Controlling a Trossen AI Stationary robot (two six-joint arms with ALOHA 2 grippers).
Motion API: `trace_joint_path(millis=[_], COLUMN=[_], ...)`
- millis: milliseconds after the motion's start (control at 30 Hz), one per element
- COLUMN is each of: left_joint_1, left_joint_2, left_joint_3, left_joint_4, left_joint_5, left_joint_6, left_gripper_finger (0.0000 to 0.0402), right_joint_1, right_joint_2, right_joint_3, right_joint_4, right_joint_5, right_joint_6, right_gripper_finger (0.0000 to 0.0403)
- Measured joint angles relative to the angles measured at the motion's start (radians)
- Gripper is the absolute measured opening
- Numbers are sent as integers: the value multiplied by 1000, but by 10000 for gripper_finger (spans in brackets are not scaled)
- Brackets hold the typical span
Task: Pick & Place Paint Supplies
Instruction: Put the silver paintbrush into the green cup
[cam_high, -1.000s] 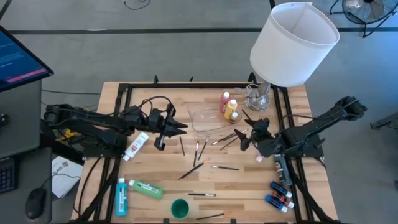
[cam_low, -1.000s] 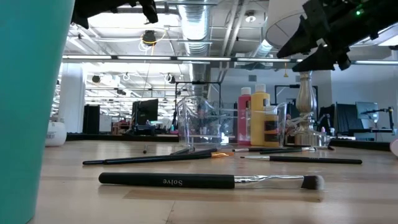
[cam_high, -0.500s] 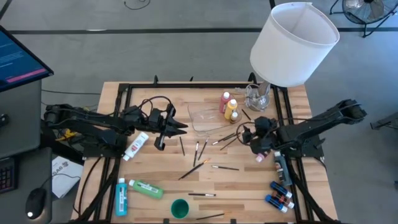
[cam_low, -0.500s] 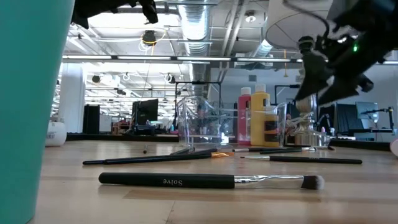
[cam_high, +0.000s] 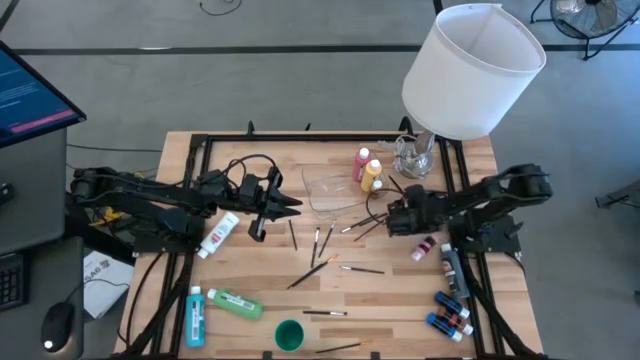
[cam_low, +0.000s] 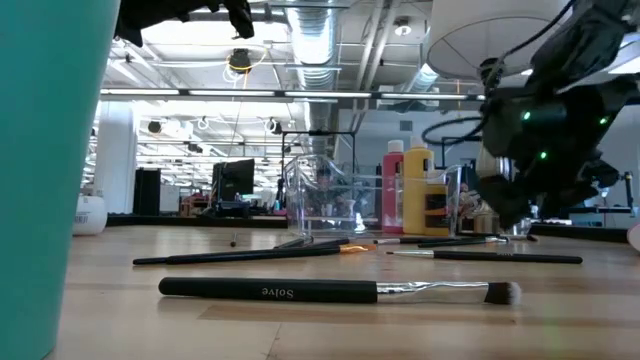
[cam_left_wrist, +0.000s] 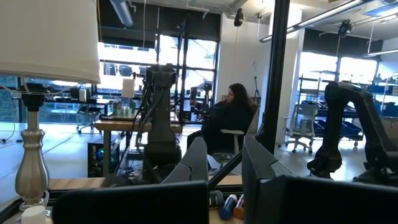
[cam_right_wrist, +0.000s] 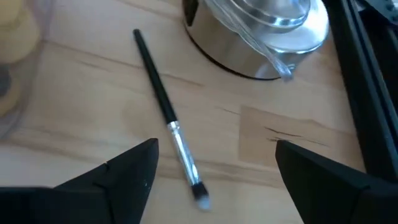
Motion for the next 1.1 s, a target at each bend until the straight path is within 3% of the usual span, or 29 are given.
trace_joint_path(millis=[267, 600, 1100], left_joint_1=[0, 0, 0], left_joint_2=[0, 0, 0], left_joint_3=[0, 0, 0], left_joint_4=[-4, -6, -7], left_joint_5=[0, 0, 0], left_joint_6=[0, 0, 5], left_gripper_finger=[1, 1, 1], right_joint_1=[-41, -93, -122], right_joint_2=[71, 61, -202], right_joint_3=[1, -7, -285], right_joint_4=[154, 210, 611], right_joint_5=[6, -27, -96], right_joint_6=[-117, -148, -314], right_gripper_finger=[283, 281, 281])
